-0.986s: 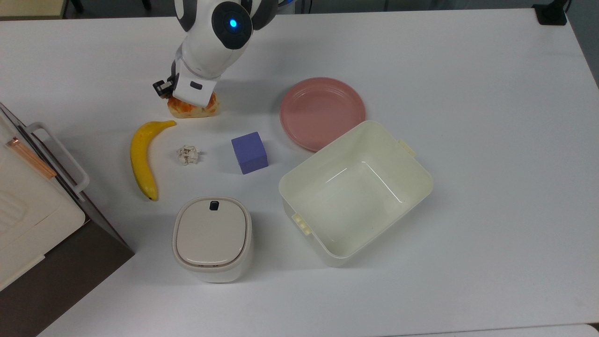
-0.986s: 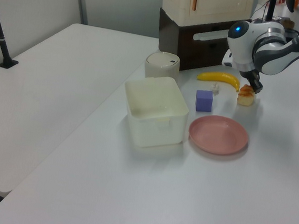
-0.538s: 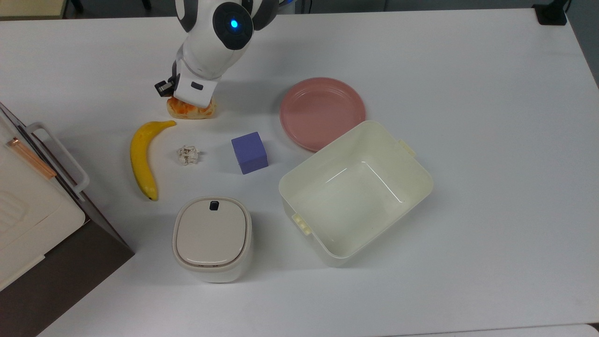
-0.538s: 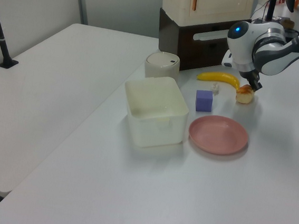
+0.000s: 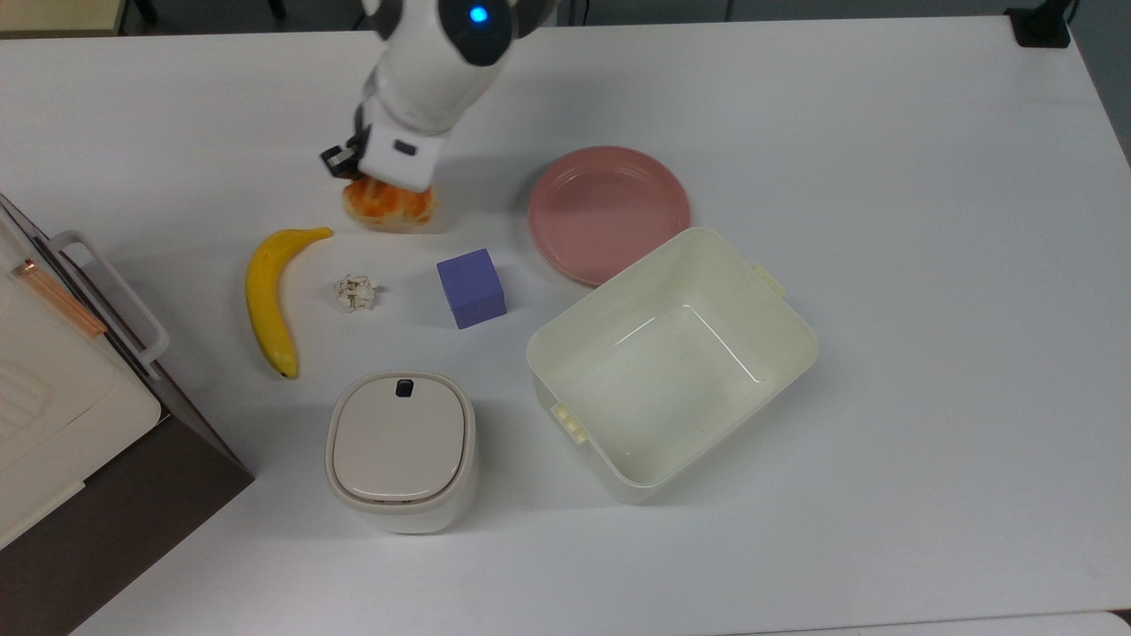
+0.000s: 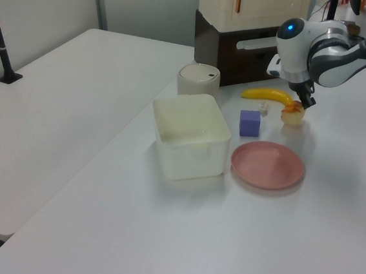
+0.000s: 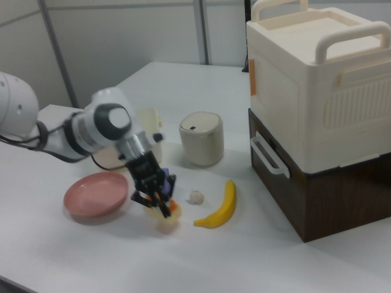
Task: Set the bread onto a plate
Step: 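Lift the bread roll and carry it over the pink plate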
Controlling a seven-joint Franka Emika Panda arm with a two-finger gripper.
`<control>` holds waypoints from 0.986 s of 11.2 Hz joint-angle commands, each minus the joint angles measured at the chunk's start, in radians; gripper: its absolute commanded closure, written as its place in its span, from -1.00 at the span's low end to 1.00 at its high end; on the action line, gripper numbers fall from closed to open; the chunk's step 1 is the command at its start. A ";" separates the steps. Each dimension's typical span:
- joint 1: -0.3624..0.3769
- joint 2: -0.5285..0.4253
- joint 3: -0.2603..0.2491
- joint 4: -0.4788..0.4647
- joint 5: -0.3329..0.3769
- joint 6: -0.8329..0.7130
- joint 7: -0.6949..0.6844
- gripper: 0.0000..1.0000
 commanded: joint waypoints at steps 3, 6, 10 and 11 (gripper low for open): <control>0.065 -0.051 0.202 0.091 0.123 -0.222 0.119 1.00; 0.123 -0.016 0.247 0.117 0.161 -0.232 0.211 1.00; 0.167 0.052 0.247 0.119 0.160 -0.224 0.260 1.00; 0.168 0.076 0.247 0.131 0.155 -0.220 0.277 1.00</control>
